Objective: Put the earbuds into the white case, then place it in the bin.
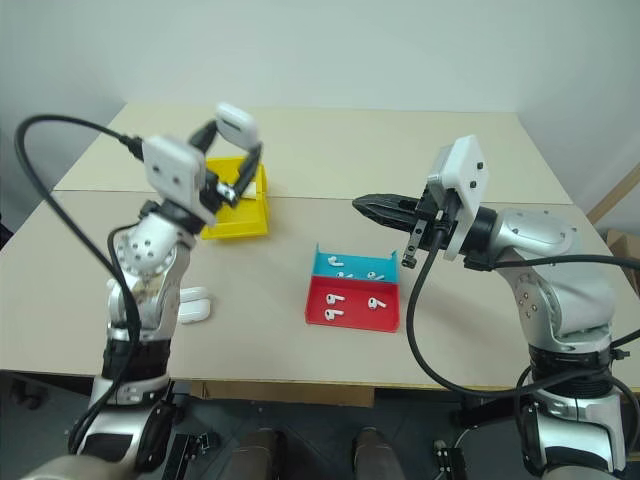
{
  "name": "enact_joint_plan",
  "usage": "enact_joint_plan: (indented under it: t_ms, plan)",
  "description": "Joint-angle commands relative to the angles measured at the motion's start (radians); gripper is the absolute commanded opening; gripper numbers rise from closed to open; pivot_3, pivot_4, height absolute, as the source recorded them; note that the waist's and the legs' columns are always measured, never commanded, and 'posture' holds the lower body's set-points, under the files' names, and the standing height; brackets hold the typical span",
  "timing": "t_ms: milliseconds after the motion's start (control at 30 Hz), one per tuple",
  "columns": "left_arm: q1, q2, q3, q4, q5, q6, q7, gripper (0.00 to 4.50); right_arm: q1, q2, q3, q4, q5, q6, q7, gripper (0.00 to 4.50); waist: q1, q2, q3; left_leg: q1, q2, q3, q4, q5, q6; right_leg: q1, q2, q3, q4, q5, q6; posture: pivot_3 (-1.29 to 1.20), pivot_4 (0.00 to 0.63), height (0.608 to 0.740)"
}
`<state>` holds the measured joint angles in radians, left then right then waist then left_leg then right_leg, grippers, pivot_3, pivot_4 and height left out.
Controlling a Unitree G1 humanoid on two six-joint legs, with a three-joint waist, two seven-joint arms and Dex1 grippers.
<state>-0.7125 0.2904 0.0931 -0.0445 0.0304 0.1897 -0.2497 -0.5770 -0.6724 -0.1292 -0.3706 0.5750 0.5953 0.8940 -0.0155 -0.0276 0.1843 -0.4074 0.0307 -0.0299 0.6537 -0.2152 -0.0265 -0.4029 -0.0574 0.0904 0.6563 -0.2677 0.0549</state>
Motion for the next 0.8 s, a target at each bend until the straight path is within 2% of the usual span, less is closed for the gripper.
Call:
enact_joint_plan:
  t_ms: [33,167,400,633,800]
  plan:
    - [-0.092,0.029,0.012,0.071,0.048,0.123,0.076,2.74,0.002,-0.010,-0.018,-0.034,0.022,0.011,-0.026,0.01,-0.001,0.000,0.000,0.000,0.000,0.000,0.000,0.000,0.000,0.000,0.000,0.000,0.000,0.000,0.000,0.00,0.150,0.740]
    - [-0.174,0.014,0.015,0.169,0.066,0.286,0.156,2.74,-0.003,-0.028,0.006,-0.015,-0.013,0.008,-0.033,0.01,0.000,0.000,0.000,-0.001,0.000,0.000,0.000,0.000,0.000,-0.001,0.000,0.000,0.000,0.000,0.000,0.00,0.150,0.740]
    - [-0.200,0.000,0.025,0.263,0.007,0.427,0.135,2.74,0.011,-0.046,0.018,-0.028,-0.014,0.021,-0.049,0.01,-0.001,0.000,0.000,-0.001,0.000,0.000,-0.001,0.000,0.000,-0.001,0.000,-0.001,0.000,0.000,0.000,0.00,0.150,0.740]
    - [-0.217,0.018,0.014,0.368,-0.002,0.437,0.116,2.74,0.023,-0.057,0.026,-0.043,-0.011,0.034,-0.067,0.01,0.000,0.000,0.000,-0.001,0.000,0.000,-0.001,0.000,0.000,-0.001,0.000,0.000,0.000,0.000,0.000,0.00,0.150,0.740]
    - [-0.227,0.024,0.007,0.390,-0.012,0.383,0.090,4.44,0.033,-0.061,0.033,-0.054,-0.013,0.029,-0.074,0.00,0.000,0.000,0.000,-0.001,0.000,0.000,-0.001,0.000,0.000,-0.001,0.000,0.000,0.000,0.000,0.000,0.00,0.150,0.740]
